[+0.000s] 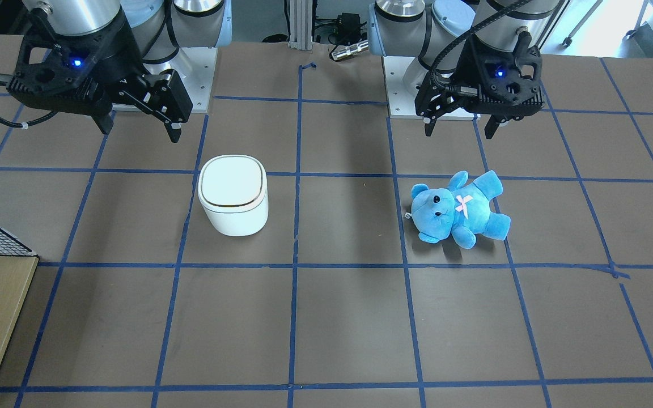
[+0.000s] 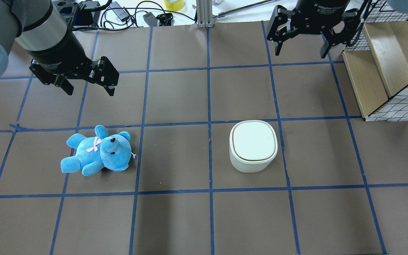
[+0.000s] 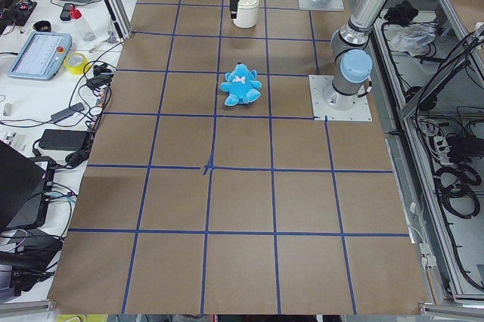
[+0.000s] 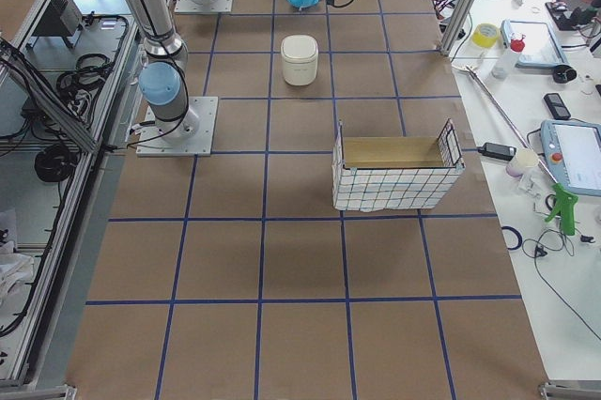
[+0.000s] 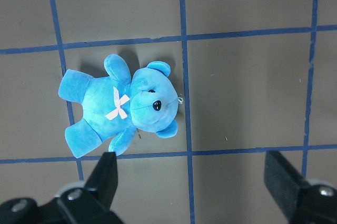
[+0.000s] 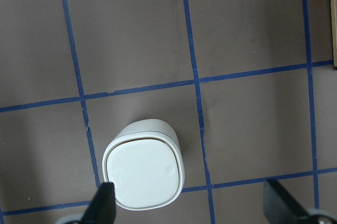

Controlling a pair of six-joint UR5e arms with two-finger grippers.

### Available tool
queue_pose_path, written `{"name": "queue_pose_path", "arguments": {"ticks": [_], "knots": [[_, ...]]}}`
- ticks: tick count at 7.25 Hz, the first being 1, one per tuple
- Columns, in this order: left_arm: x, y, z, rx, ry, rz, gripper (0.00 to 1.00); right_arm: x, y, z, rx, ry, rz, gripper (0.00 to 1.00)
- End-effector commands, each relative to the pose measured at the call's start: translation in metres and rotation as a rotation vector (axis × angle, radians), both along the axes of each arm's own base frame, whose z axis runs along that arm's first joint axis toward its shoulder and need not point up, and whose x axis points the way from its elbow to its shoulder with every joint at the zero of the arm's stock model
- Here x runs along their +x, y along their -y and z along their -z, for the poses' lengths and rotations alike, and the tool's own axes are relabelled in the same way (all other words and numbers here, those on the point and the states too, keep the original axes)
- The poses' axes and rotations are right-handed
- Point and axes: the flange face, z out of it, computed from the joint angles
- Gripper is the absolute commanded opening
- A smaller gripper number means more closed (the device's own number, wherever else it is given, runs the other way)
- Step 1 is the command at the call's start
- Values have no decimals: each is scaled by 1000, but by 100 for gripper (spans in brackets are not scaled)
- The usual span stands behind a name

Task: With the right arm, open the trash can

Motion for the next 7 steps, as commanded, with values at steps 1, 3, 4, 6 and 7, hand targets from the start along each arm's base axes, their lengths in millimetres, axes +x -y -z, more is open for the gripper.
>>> {"name": "queue_pose_path", "arguments": {"ticks": [1,3,4,6,7], "knots": [[0,0,0,0,0,-1,100,2,0,1,-3,-3,-5,100],[0,0,0,0,0,1,100,4,0,3,0,0,-5,100],[0,0,0,0,0,1,100,4,0,3,0,-3,-5,100],[0,0,0,0,0,1,100,5,0,6,6,-4,-3,97],[0,0,0,0,0,1,100,7,1,8,10,-1,-5,51]]}}
